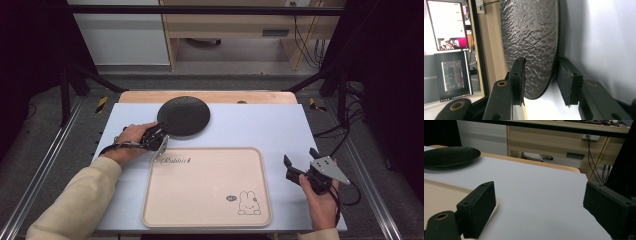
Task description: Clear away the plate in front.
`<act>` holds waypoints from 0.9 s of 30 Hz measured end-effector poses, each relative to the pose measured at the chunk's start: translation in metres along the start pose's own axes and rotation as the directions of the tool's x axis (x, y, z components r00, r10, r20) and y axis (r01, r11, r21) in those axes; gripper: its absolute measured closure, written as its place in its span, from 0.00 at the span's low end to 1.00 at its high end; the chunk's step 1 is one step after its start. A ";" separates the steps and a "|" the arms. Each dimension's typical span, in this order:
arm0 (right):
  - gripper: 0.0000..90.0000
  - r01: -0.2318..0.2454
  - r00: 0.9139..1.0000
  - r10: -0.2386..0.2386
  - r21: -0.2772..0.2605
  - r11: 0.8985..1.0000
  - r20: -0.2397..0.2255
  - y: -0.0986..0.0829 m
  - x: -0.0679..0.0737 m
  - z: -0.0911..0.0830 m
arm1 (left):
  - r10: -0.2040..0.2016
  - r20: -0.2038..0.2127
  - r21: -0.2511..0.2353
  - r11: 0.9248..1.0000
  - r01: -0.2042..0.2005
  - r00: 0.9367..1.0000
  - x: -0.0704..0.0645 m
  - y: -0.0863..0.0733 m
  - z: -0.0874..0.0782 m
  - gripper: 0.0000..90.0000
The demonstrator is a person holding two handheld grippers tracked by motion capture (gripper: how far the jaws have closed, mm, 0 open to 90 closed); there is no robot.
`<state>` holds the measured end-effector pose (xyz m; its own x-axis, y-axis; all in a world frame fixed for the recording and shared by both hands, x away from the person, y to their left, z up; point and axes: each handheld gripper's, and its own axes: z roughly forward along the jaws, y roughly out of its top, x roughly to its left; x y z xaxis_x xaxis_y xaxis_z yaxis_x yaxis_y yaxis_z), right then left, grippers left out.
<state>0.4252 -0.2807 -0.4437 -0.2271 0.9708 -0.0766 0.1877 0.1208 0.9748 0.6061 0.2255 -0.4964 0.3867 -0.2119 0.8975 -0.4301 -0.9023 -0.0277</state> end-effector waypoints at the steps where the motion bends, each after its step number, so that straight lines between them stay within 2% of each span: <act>1: 0.12 -0.002 1.000 0.002 0.000 1.000 0.001 0.000 0.000 0.000 | 0.002 0.000 -0.001 1.000 -0.002 1.000 0.000 0.000 0.001 0.66; 4: 0.12 -0.003 1.000 0.003 -0.002 1.000 0.004 0.000 -0.001 0.000 | 0.004 -0.005 0.005 1.000 -0.004 1.000 -0.001 0.000 0.002 0.67; 5: 0.12 -0.003 1.000 0.003 -0.003 1.000 0.006 0.000 -0.001 0.000 | -0.008 -0.008 0.004 1.000 0.008 1.000 -0.001 0.000 0.004 0.67; 14: 0.12 -0.007 1.000 0.008 -0.002 1.000 0.013 0.000 -0.003 -0.001 | -0.029 -0.013 -0.001 1.000 0.029 0.999 -0.001 0.004 0.008 0.68; 27: 0.13 -0.012 1.000 0.012 -0.002 1.000 0.014 0.000 -0.004 -0.002 | -0.018 -0.017 0.000 1.000 0.018 1.000 0.000 0.008 0.013 0.69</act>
<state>0.4244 -0.2844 -0.4433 -0.2120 0.9749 -0.0682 0.1884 0.1092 0.9760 0.6138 0.2136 -0.5021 0.3804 -0.1893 0.9053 -0.4233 -0.9059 -0.0116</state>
